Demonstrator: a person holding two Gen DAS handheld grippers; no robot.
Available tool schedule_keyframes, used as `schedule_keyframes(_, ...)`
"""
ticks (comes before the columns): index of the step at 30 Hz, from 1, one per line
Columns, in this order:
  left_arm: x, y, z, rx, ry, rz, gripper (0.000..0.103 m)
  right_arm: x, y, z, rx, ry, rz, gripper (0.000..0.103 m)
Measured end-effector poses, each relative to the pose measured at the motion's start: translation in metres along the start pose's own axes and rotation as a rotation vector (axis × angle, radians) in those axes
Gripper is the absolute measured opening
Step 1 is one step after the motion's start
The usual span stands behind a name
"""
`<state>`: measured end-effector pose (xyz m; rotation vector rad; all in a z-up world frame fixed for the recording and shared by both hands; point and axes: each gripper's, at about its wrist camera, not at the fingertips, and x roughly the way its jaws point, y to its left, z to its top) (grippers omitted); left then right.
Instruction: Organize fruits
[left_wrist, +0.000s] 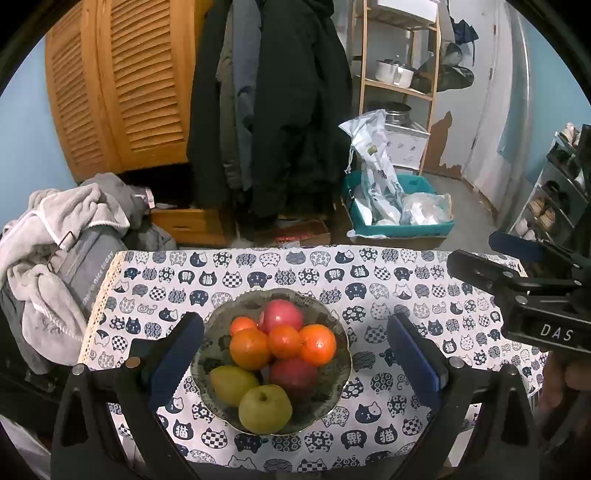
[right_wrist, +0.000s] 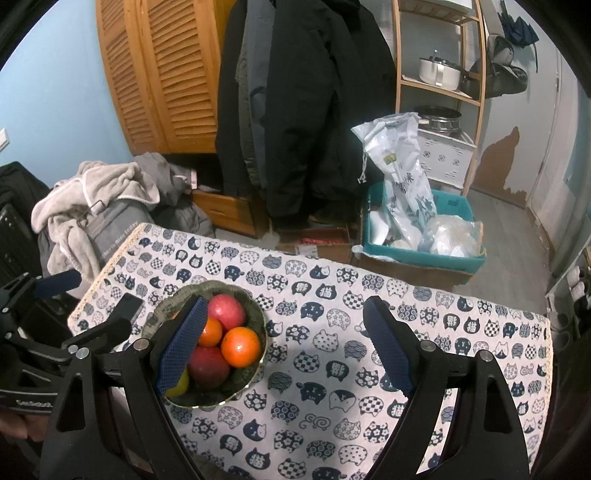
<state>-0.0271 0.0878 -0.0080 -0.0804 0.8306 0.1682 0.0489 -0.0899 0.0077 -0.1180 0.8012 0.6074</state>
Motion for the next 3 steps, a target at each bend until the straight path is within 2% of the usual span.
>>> schedule_keyframes(3,-0.0004,0.0,0.0002,0.0,0.003,0.0,0.1,-0.0001,-0.0003,-0.0002,0.0,0.0,0.001,0.085)
